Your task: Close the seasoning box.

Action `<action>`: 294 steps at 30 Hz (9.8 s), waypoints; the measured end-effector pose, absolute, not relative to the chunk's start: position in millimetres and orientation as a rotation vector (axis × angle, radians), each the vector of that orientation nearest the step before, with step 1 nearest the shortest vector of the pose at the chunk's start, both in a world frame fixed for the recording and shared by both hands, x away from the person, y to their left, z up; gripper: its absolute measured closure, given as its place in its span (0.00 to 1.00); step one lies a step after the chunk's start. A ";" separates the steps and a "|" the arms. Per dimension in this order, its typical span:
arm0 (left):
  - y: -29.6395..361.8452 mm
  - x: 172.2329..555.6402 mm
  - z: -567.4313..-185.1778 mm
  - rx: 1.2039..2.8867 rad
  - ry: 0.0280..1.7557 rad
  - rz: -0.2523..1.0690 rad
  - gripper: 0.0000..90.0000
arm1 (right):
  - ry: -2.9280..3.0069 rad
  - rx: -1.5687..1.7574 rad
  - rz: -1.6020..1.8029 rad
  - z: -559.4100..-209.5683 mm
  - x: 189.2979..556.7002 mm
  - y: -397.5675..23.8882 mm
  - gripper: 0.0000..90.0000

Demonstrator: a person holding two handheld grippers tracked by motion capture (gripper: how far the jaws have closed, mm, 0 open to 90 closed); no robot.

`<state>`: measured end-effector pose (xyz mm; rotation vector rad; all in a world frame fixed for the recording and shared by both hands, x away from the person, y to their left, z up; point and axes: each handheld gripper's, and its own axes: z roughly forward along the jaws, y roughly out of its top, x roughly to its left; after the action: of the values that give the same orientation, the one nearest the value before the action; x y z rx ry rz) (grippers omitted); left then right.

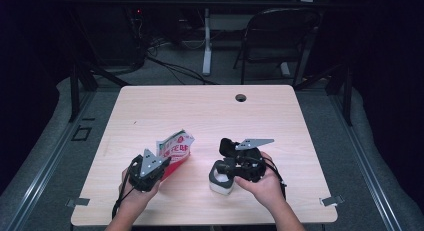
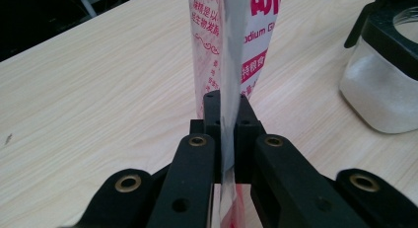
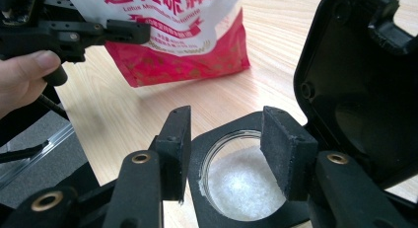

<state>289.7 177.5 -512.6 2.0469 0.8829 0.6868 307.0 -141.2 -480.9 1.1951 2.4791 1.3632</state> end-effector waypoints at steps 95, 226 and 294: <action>248.8 288.2 -547.5 1.982 1.059 0.552 0.42 | 2.489 1.165 1.297 -484.1 306.9 -149.9 0.64; 236.4 283.4 -531.6 1.982 1.046 0.525 0.44 | 2.368 1.297 1.120 -448.4 350.6 -183.0 0.49; 239.4 284.5 -532.4 1.983 1.054 0.532 0.44 | 2.480 1.175 1.078 -450.0 361.2 -150.6 0.77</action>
<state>284.5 239.4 -532.4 1.9833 1.0539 0.5316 361.2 -150.6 -450.0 1.1753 2.4800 1.0778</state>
